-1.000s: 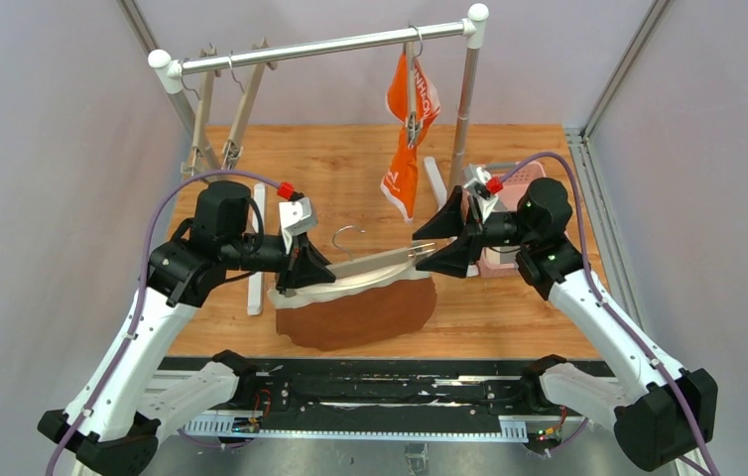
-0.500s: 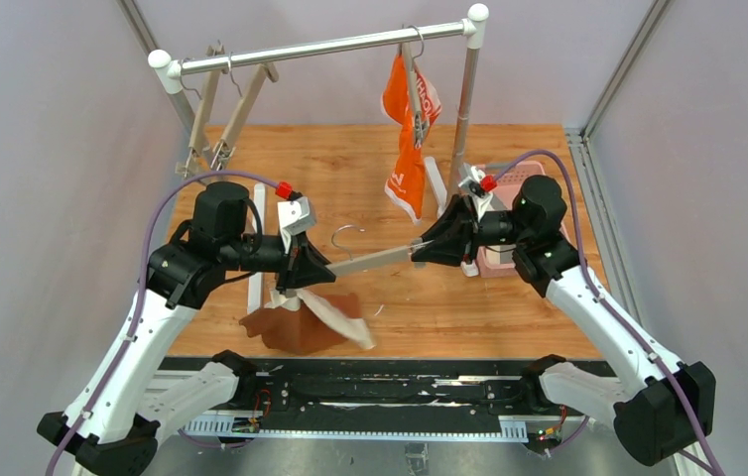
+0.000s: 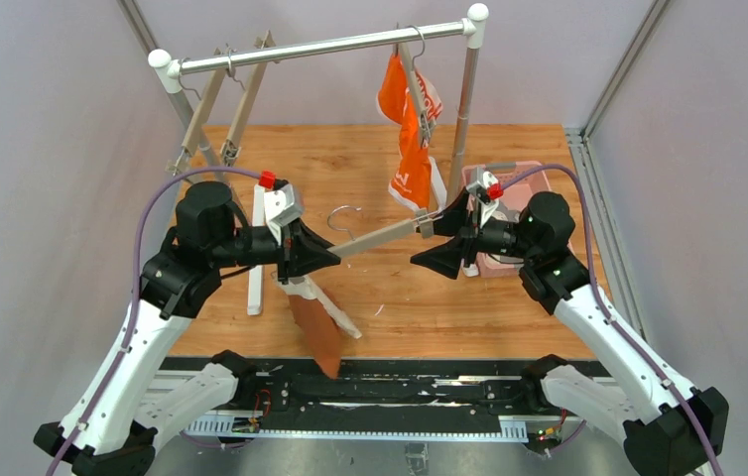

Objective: Remove the underwear clipped to the hanger

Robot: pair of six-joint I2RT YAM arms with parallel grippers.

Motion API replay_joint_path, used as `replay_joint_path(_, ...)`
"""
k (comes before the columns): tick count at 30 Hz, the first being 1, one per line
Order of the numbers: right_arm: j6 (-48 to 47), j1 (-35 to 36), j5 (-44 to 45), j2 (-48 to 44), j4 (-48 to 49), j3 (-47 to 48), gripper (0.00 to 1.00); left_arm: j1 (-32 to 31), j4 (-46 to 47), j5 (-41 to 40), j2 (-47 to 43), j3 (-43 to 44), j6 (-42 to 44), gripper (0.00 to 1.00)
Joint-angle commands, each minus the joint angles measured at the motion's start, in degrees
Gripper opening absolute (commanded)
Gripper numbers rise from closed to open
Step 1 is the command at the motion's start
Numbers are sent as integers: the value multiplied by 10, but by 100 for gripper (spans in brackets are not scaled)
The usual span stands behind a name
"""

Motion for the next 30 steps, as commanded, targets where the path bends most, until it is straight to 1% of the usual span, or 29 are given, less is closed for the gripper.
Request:
replay_joint_path(1, 66, 21, 79, -25, 91, -47, 71, -3, 157, 4, -34, -32, -85, 0)
replay_joint_path(5, 90, 57, 129, -26, 151, -57, 63, -3, 275, 5, -41, -85, -160, 0)
replay_joint_path(9, 123, 88, 162, -8, 245, -63, 62, -4, 371, 5, -38, -126, -217, 0)
replay_joint_path(15, 186, 99, 211, 31, 420, -79, 62, -14, 415, -20, -31, -147, -232, 0)
replay_joint_path(17, 207, 100, 222, 48, 487, -87, 62, -17, 445, -32, -33, -161, -248, 0)
replay_joint_path(21, 246, 100, 239, 94, 604, -93, 62, -27, 535, -58, -39, -196, -294, 0)
replay_joint_path(25, 299, 102, 235, 150, 707, -74, 62, -36, 578, -84, -39, -217, -314, 0)
replay_joint_path(27, 322, 103, 227, 175, 735, -55, 62, -37, 587, -93, -38, -223, -318, 0)
replay_joint_path(30, 328, 113, 219, 196, 735, -34, 62, -40, 604, -103, -34, -234, -325, 0)
